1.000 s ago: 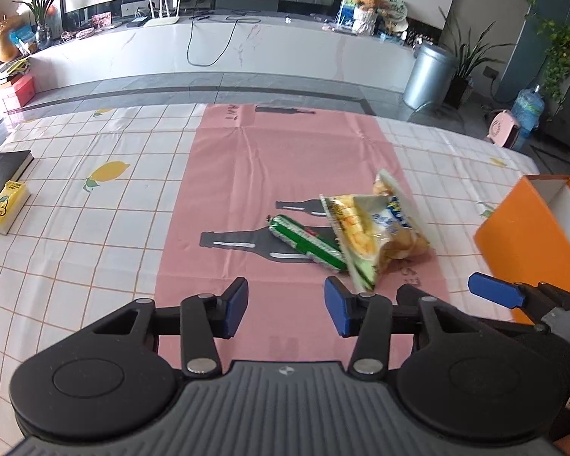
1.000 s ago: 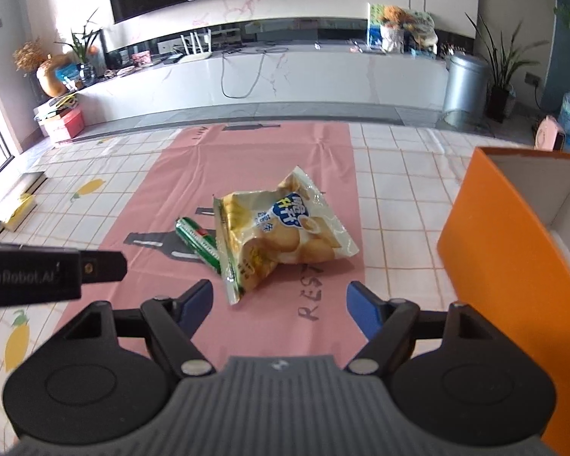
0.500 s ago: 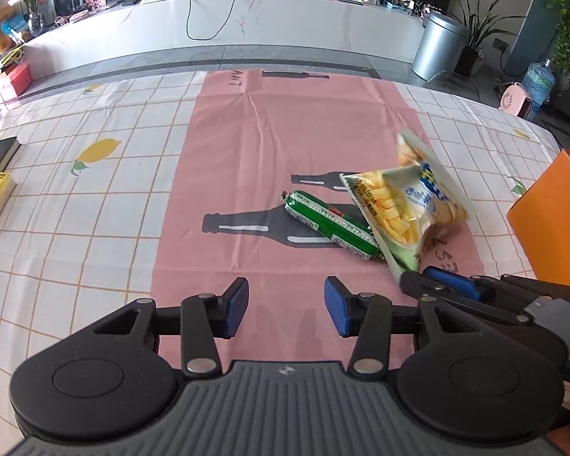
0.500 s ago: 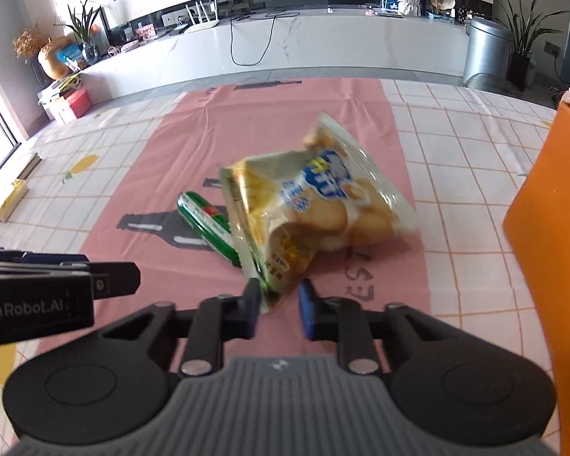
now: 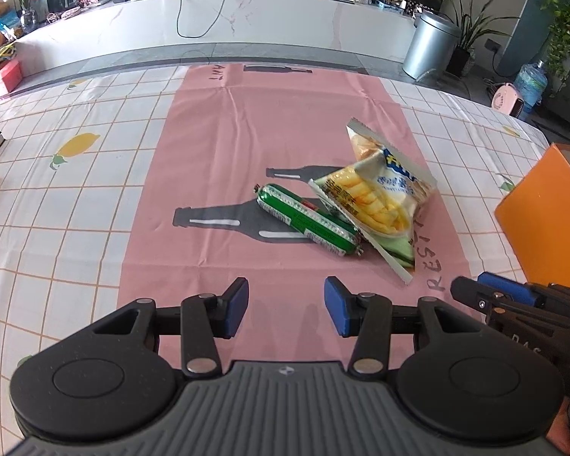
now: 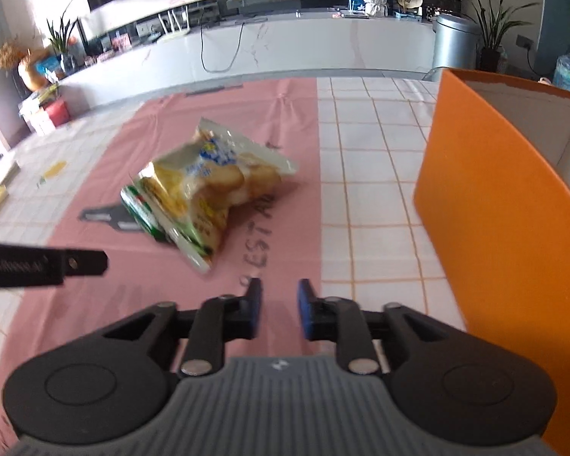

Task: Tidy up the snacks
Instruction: 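Grasp the green sausage stick with the left tool while the right tool grasps the yellow chip bag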

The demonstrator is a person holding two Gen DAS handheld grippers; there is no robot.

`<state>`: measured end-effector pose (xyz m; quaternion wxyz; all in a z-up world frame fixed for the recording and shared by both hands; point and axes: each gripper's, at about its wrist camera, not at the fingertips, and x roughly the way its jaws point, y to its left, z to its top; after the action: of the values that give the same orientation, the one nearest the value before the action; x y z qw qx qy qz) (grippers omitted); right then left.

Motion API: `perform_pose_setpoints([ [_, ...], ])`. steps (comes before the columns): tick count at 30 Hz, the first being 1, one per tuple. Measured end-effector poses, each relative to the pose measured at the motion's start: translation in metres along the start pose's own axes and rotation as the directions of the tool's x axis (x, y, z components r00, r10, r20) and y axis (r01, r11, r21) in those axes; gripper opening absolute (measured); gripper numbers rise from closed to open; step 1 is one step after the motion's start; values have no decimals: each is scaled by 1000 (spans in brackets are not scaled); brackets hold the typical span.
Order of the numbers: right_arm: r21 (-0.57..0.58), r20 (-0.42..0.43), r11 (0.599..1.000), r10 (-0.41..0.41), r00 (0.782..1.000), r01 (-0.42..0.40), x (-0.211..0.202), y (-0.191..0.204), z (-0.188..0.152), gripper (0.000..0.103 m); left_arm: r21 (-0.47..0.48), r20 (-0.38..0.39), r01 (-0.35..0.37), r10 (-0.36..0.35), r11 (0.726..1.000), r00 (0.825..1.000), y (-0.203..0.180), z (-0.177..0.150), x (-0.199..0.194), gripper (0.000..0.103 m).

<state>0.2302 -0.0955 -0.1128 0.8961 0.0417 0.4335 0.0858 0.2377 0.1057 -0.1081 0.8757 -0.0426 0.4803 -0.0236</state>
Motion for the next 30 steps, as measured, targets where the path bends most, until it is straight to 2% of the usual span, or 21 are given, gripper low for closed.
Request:
perform_pose_setpoints([
  [2, 24, 28, 999, 27, 999, -27, -1, 5, 9, 33, -8, 4, -8, 8, 1000, 1000, 2, 4, 1, 55],
  [3, 31, 39, 999, 33, 999, -35, 0, 8, 13, 37, -14, 10, -10, 10, 1000, 1000, 4, 6, 2, 55],
  [4, 40, 51, 999, 34, 998, -36, 1, 12, 18, 47, -25, 15, -13, 13, 1000, 1000, 6, 8, 2, 55],
  [7, 84, 82, 995, 44, 996, -51, 5, 20, 31, 62, -71, 31, -14, 17, 997, 999, 11, 14, 5, 55],
  [9, 114, 89, 992, 46, 995, -56, 10, 24, 40, 65, -99, 37, -10, 14, 995, 999, 15, 17, 8, 55],
  [13, 163, 73, 986, 30, 997, -41, 26, 30, 51, 65, -110, 29, -7, 11, 994, 1000, 18, 19, 13, 55],
  [17, 208, 36, 976, 52, 998, -58, 45, 32, 55, 64, -113, 14, -16, 18, 993, 1000, 23, 17, 14, 55],
  [18, 210, 38, 976, 54, 998, -61, 47, 32, 54, 58, -116, 12, -16, 17, 993, 1000, 25, 17, 14, 55],
  [19, 205, 48, 976, 61, 997, -70, 46, 32, 54, 47, -117, 9, -15, 16, 993, 1000, 26, 17, 14, 55],
  [20, 186, 53, 980, 61, 997, -70, 45, 33, 54, 46, -117, 8, -12, 13, 993, 1000, 26, 17, 14, 55],
  [22, 153, 58, 985, 66, 996, -74, 40, 34, 53, 37, -117, 9, 2, -1, 993, 1000, 26, 17, 15, 55],
  [26, 82, 66, 996, 34, 997, -40, 29, 27, 50, 31, -150, 25, 57, -54, 987, 998, 22, 20, 17, 55],
  [30, 35, 63, 999, 20, 998, -22, 18, 9, 45, 31, -186, 36, 65, -60, 980, 998, 16, 24, 24, 55],
])
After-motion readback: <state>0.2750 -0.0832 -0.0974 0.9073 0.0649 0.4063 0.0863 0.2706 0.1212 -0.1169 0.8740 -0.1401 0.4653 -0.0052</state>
